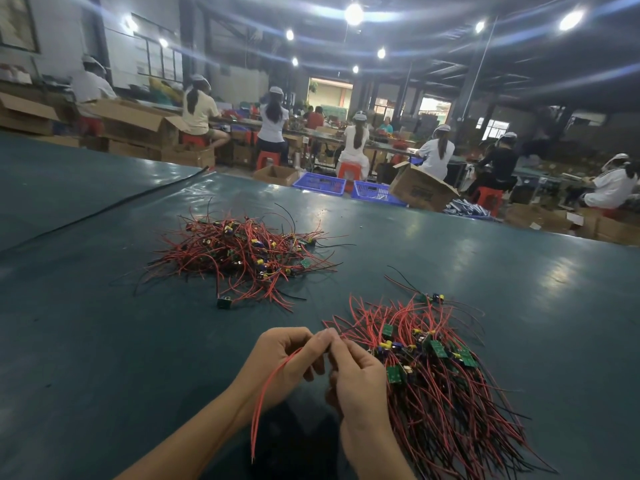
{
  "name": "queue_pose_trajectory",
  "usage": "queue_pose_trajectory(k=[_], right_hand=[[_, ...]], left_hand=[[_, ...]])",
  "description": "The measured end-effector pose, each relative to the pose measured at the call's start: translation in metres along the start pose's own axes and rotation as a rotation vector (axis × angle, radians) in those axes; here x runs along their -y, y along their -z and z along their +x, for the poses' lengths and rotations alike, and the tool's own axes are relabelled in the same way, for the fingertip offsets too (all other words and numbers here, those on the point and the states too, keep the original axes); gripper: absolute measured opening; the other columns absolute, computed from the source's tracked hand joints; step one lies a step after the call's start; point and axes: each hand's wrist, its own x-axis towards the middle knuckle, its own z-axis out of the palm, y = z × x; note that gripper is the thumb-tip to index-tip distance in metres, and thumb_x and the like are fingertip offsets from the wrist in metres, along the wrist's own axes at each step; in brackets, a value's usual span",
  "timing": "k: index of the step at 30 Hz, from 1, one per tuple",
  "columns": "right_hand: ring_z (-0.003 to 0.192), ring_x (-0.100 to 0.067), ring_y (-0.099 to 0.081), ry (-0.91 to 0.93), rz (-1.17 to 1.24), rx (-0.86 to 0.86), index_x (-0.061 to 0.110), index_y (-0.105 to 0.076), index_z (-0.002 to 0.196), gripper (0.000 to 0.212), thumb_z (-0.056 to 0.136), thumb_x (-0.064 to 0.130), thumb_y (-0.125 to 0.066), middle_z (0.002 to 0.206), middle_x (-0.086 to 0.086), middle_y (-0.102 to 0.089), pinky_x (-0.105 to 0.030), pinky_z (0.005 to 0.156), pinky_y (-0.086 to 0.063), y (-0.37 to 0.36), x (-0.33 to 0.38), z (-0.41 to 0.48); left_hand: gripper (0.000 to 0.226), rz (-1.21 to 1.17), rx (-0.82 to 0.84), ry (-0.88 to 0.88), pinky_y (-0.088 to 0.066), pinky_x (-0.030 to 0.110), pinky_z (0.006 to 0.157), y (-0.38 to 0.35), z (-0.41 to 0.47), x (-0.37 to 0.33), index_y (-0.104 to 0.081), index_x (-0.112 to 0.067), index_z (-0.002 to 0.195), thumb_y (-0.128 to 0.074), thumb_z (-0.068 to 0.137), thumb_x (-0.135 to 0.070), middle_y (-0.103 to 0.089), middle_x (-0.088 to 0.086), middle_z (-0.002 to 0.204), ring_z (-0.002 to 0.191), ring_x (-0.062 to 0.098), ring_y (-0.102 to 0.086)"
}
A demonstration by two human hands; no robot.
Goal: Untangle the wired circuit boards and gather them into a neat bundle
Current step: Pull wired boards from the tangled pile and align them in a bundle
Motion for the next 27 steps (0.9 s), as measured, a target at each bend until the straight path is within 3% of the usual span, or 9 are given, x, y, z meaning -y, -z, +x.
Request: queue_pose_trajectory(k=[3,10,15,19,24,27], right_hand=[[0.045,0.002,-0.054,0.059,-0.022,-0.05,0.02,-0.078,0.064,0.033,0.093,0.015,-0.063,0.048,0.009,-0.059,-0.011,0.048,-0.043,0.002,0.004,0.0],[0.034,-0.003,-0.026,0.032,0.135,-0.302,0.012,-0.075,0.077,0.021,0.093,0.018,-0.064,0.041,0.009,-0.039,-0.016,0.033,-0.026,0.023,0.018,0.013],[0.033,-0.002,-0.025,0.041,0.302,-0.377,0.011,-0.074,0.083,0.019,0.095,0.02,-0.061,0.043,0.009,-0.037,-0.015,0.031,-0.026,0.04,0.024,0.019],[0.037,-0.003,-0.024,0.072,0.359,-0.375,0.013,-0.073,0.086,0.019,0.096,0.02,-0.059,0.05,0.009,-0.04,-0.015,0.033,-0.024,0.041,0.025,0.017],[0.039,-0.001,-0.03,0.114,0.398,-0.43,0.014,-0.07,0.091,0.017,0.097,0.022,-0.056,0.065,0.006,-0.05,-0.014,0.033,-0.026,0.053,0.032,0.019],[0.038,-0.001,-0.032,0.164,0.339,-0.359,0.014,-0.07,0.085,0.021,0.097,0.023,-0.055,0.062,0.006,-0.053,-0.014,0.033,-0.024,0.045,0.03,0.016]], left_hand=[[0.046,0.018,0.005,-0.016,-0.044,0.023,0.055,-0.001,-0.001,-0.003,-0.062,-0.019,0.051,-0.059,0.081,-0.054,-0.06,0.003,0.05,0.05,0.014,-0.056],[0.043,-0.03,0.075,-0.046,-0.047,0.025,0.054,0.003,0.0,-0.012,-0.059,-0.018,0.046,-0.061,0.076,-0.048,-0.056,0.002,0.046,0.044,0.014,-0.054],[0.045,-0.076,0.068,-0.051,-0.044,0.014,0.058,0.005,0.001,-0.008,-0.058,-0.014,0.045,-0.062,0.076,-0.046,-0.055,0.007,0.043,0.042,0.01,-0.054],[0.042,-0.136,-0.008,-0.014,-0.044,0.02,0.051,0.008,0.004,-0.007,-0.058,-0.016,0.044,-0.064,0.071,-0.048,-0.054,0.007,0.044,0.041,0.015,-0.051],[0.042,-0.36,-0.246,0.095,-0.039,0.021,0.046,0.025,0.012,-0.015,-0.046,-0.018,0.037,-0.07,0.07,-0.032,-0.046,0.008,0.044,0.042,0.017,-0.044],[0.037,-0.556,-0.217,0.196,-0.037,0.023,0.046,0.03,0.013,-0.018,-0.045,-0.02,0.041,-0.062,0.07,-0.036,-0.044,0.006,0.049,0.045,0.016,-0.044]])
